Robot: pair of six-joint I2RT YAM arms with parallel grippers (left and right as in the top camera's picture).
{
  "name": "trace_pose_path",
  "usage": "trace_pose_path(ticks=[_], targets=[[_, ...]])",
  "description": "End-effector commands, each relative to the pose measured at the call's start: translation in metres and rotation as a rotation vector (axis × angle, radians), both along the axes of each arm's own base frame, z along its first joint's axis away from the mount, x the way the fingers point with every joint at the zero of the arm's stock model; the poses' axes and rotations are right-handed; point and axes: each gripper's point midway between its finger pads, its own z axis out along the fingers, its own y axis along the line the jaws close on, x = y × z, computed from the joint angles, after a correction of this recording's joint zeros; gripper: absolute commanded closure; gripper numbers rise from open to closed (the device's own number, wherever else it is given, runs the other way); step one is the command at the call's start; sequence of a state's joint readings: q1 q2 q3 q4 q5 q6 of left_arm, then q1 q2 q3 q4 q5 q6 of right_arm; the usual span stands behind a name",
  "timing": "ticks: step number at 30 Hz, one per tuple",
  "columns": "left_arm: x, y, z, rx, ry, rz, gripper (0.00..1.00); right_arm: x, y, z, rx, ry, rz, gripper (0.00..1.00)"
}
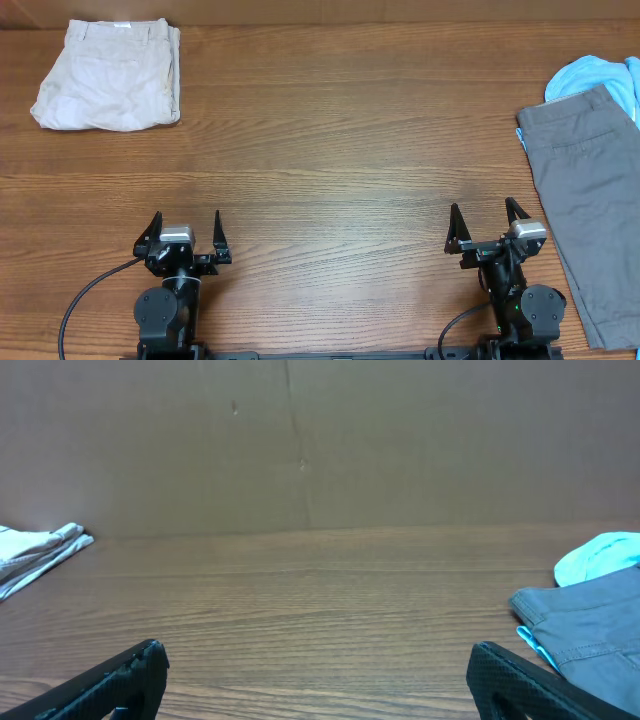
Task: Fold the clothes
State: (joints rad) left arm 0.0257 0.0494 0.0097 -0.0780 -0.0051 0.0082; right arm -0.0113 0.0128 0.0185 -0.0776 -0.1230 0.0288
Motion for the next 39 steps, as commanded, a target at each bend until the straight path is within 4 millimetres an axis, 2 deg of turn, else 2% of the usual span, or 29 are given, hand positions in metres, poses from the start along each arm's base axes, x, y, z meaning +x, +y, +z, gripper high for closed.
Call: trace_pose_path(ticks=[1,23,29,36,39], targets=[[0.0,0.001,0.001,0.024,-0.008,0.004,0.0,0.0,0.0,-0.002,-0.003,-0.004,0.001,0.0],[0.0,0.001,0.001,0.024,-0.008,0.004,0.0,0.0,0.001,-0.002,-0.003,-0.004,0.003,0.0],[0.0,0.001,0.001,0.024,-0.008,0.004,0.0,-0.003,0.015,0.0,0.105,0.006,0.089,0.0],[0.0,0.001,0.001,0.024,-0.009,0.004,0.0,-0.01,0.039,0.004,0.446,0.088,0.231,0.0],[0.0,0.001,0.001,0.024,-0.009,0.004,0.0,-0.014,0.049,0.007,0.504,0.104,0.294,0.0]])
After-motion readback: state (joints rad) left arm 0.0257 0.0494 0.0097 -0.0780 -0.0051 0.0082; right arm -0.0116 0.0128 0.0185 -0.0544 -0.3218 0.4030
